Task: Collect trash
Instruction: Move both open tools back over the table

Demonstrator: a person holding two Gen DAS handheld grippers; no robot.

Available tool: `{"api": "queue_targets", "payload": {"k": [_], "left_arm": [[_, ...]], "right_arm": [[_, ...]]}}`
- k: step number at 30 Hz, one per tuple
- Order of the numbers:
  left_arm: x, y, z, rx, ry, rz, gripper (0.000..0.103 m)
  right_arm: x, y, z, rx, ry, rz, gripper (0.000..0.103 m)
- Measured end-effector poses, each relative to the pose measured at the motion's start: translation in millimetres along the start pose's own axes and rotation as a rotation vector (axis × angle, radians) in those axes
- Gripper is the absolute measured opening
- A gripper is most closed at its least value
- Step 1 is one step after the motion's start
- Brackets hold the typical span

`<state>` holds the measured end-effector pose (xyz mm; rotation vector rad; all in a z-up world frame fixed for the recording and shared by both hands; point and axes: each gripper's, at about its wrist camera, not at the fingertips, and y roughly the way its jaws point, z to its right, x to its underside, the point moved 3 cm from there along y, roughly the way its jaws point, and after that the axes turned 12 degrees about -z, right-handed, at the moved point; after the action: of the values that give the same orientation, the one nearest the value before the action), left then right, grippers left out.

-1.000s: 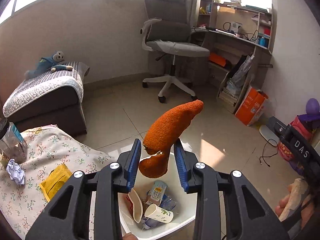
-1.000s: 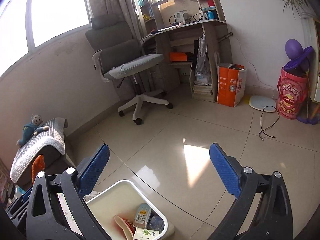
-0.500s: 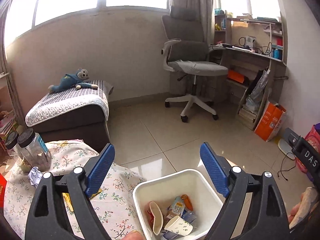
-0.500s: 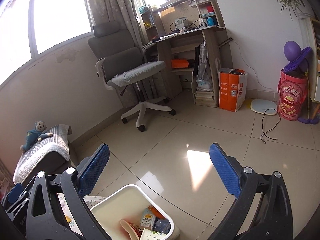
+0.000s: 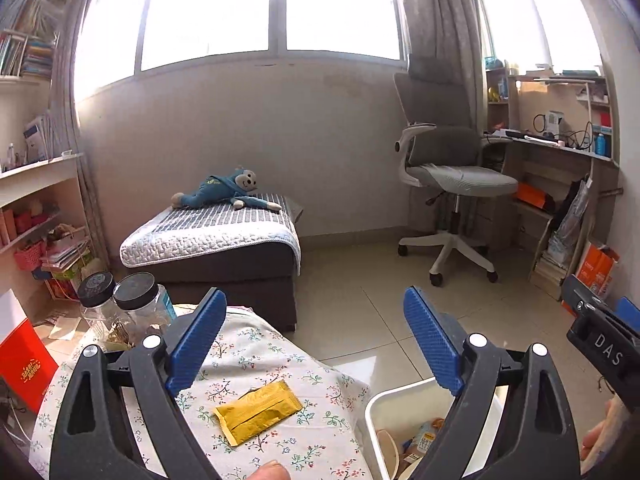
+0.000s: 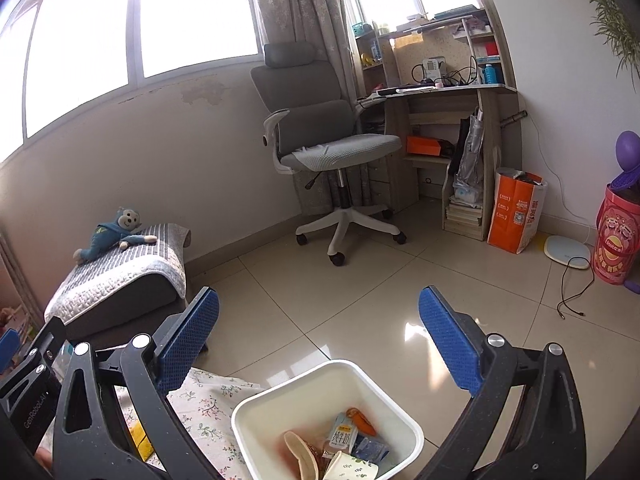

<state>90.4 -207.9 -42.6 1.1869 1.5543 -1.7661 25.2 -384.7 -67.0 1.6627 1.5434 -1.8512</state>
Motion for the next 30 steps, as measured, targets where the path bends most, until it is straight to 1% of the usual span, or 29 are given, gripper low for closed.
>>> {"api": "queue_targets", "payload": {"k": [3,6,10,17,25,30], "left_arm": [[-2,-7,-22,-0.035,-0.028,0.035,0.09],[-3,-13,-43,-0.054,-0.054,0.042,0.09],[-2,-19,-74,-0.093,-0.107,0.054,0.09],[3,-20,-127,-0.163,-0.161,0.028,0.091],[19,-12,-187,-0.245,-0.215,-0.021,0.091],[29,-6,-220,-0.29,-0.246,-0.057,0.091]], "right_arm": [[2,-7,-24,-0.021,-0.037,0.021,0.096],[6,-13,-47,-0.043,-0.068,0.04,0.096],[11,-17,-74,-0.079,-0.085,0.041,0.096],[27,-17,-124,-0.139,-0.148,0.005,0.096],[47,-19,-176,-0.199,-0.224,-0.024,0.096],[62,-14,-209,-0.226,-0.28,-0.063,0.096]]}}
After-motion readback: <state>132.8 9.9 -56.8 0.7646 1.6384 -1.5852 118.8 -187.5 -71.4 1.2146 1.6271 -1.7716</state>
